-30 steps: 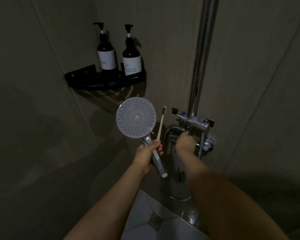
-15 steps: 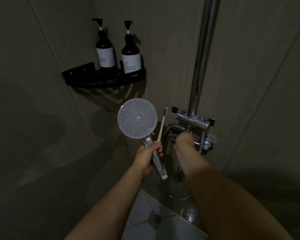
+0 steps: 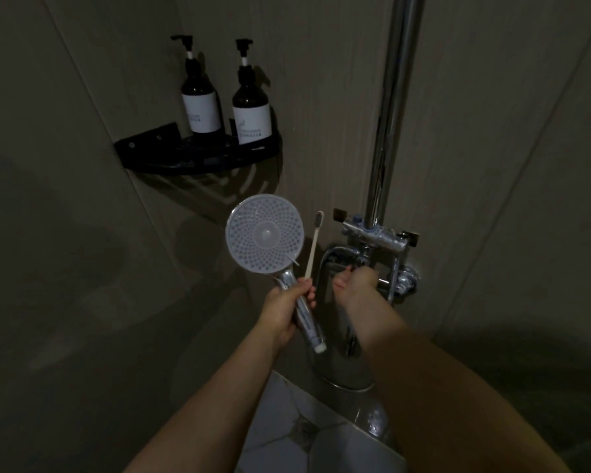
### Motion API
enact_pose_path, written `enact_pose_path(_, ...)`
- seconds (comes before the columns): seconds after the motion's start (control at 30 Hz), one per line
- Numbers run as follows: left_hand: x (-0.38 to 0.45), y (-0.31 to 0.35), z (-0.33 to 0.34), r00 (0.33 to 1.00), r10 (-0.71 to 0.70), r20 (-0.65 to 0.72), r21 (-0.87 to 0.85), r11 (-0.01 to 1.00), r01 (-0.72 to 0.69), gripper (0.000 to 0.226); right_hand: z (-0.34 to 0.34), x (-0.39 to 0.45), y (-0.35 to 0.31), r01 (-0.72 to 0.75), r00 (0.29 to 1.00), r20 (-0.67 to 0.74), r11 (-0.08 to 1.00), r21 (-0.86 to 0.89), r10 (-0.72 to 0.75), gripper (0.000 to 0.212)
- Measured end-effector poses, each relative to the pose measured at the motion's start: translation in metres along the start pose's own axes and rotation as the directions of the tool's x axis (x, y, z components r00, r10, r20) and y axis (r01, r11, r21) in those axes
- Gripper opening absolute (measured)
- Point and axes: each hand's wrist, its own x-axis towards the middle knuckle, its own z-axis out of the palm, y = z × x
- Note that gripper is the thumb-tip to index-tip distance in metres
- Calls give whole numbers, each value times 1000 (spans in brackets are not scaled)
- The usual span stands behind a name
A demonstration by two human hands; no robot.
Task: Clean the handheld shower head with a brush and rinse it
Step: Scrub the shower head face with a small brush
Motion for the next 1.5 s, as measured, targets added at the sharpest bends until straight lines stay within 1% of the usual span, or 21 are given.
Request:
enact_pose_path(0.1, 1, -2, -3, 1000, -9, -3, -2, 1000, 9, 12, 1, -3, 0, -102, 993, 79, 976, 191, 88, 47)
enact_pose_path(0.17, 3, -3, -5, 1000, -14, -3, 3, 1000, 14, 11, 3, -7, -1, -114, 992, 84, 964, 242, 96, 47)
enact_pose_path(0.23, 3, -4, -5, 1000, -14, -2, 6, 1000, 14, 11, 3, -6, -1, -107, 993, 66, 965, 239, 94, 46)
enact_pose_path(0.43, 4, -6, -4, 999, -30, 9, 5, 1000, 30, 9, -3, 0, -5, -128, 990, 71, 981, 147, 118, 45)
enact_pose_path(0.6, 2, -11, -6, 999, -35, -1, -8, 999, 35, 10, -18, 4, -14, -112, 993, 33, 983, -143, 118, 46)
enact_pose_path(0.77, -4, -20, -11, 998, -55, -22, -13, 998, 55, 10, -28, 2, -20, -41, 999, -22, 957, -288, 36, 46)
enact_pose_path(0.9, -8, -22, -11, 998, -49, -32, -23, 999, 48, 11, -22, -12, -22, -16, 996, 79, 973, -232, 36, 29)
enact_pose_path(1.0, -11, -19, -10, 999, -36, -25, -11, 999, 36, 10, -13, -24, -25, -67, 989, 131, 998, 12, 65, 19)
enact_pose_path(1.07, -12, -17, -10, 999, -29, -18, -4, 1000, 29, 10, -9, -20, -25, -81, 991, 113, 992, 100, 69, 20)
enact_pose_path(1.1, -12, -16, -11, 1000, -25, -18, -6, 1000, 24, 10, -6, -19, -24, -70, 994, 87, 995, 74, 64, 21)
enact_pose_path(1.13, -12, -14, -11, 1000, -24, -18, -10, 1000, 23, 10, -4, -18, -23, -50, 997, 56, 999, -7, 50, 23)
enact_pose_path(1.17, -11, -14, -12, 999, -26, -19, -9, 1000, 26, 10, 0, -15, -22, -9, 1000, 23, 990, -142, 13, 23)
enact_pose_path(1.2, -11, -14, -12, 999, -31, -22, -6, 999, 31, 10, 4, -15, -22, 50, 999, 12, 949, -310, -48, 22)
enact_pose_path(1.27, -11, -13, -12, 999, -30, -25, -13, 999, 30, 11, 11, -14, -20, 161, 985, 50, 763, -626, -167, 28)
enact_pose_path(1.3, -10, -12, -12, 999, -27, -23, -26, 999, 27, 12, 13, -12, -17, 189, 973, 66, 602, -776, -221, 34)
enact_pose_path(1.33, -10, -12, -12, 999, -25, -20, -39, 999, 25, 13, 11, -11, -11, 187, 956, 76, 391, -901, -283, 38)
enact_pose_path(1.37, -10, -11, -13, 1000, -26, -17, -43, 999, 26, 13, 6, -8, -4, 154, 922, 98, 122, -980, -376, 40)
enact_pose_path(1.4, -9, -11, -14, 999, -30, -16, -41, 999, 29, 12, 0, -7, 5, 124, 854, 153, -91, -988, -497, 42)
enact_pose_path(1.43, -9, -10, -15, 999, -35, -16, -38, 999, 34, 11, -4, -13, 10, 90, 797, 183, -186, -978, -575, 41)
enact_pose_path(1.47, -7, -9, -17, 999, -38, -16, -36, 999, 38, 10, -8, -16, 12, 105, 771, 183, -162, -981, -610, 42)
enact_pose_path(1.5, -5, -9, -18, 999, -37, -17, -37, 999, 36, 10, -8, -18, 12, 153, 776, 168, -78, -985, -608, 44)
